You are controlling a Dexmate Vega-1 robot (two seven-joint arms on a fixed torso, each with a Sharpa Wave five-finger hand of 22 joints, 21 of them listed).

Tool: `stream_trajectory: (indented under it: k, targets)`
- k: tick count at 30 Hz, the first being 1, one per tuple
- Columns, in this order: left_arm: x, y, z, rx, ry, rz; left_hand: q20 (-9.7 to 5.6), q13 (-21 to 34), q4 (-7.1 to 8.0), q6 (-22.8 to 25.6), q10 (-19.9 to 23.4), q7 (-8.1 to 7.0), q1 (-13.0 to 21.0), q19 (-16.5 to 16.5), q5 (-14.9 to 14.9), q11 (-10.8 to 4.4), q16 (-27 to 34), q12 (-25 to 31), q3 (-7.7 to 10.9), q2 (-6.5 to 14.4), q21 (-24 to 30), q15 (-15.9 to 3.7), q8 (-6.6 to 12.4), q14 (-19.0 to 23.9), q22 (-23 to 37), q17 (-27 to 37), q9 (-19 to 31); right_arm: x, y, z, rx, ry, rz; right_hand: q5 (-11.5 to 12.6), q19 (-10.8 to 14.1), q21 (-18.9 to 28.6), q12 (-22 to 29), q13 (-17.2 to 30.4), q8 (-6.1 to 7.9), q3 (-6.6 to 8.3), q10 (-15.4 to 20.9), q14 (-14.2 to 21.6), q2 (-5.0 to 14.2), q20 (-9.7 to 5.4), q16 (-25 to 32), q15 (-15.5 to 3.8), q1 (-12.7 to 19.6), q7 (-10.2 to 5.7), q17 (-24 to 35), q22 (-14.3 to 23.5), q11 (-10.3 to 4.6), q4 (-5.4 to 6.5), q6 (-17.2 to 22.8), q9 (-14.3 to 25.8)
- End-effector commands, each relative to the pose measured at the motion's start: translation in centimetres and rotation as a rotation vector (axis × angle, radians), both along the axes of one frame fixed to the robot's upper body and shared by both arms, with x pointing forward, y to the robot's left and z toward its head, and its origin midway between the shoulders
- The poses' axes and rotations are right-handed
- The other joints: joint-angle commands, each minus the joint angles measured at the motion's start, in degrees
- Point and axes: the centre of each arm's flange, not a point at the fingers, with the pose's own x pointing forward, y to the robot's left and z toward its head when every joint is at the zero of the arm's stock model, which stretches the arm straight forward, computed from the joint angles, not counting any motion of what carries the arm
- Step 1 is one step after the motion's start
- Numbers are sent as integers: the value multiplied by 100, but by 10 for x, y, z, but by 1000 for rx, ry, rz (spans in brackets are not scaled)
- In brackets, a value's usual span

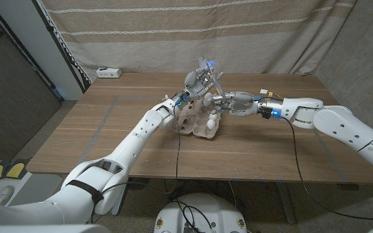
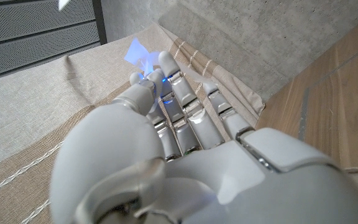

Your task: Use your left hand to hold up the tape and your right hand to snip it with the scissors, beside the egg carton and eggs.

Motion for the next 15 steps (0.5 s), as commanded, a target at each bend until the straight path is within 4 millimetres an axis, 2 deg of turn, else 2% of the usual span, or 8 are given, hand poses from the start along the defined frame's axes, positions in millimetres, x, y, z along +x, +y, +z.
stream_trajectory:
  k: [1,15]
  targets:
    - [0,4,0,-10,-1,29,-771,2137,-9,60,157,30,13,-27,34,-98,31,492,19,33,28,-3,29,50,3,32,8,3,-4,4,3,-7,14,-5,-29,87,23,67,-32,17,673,35,232,1,42,-948,271,-2,3,6,-614,35,55,40]
    - [3,11,-7,-12,-38,59,-772,2126,-11,48,155,25,12,-38,35,-99,22,495,26,25,34,-3,43,33,3,29,6,1,-5,0,24,12,-31,-5,-100,323,-23,58,-102,0,705,43,222,0,73,-945,287,4,-10,-36,-622,53,90,71]
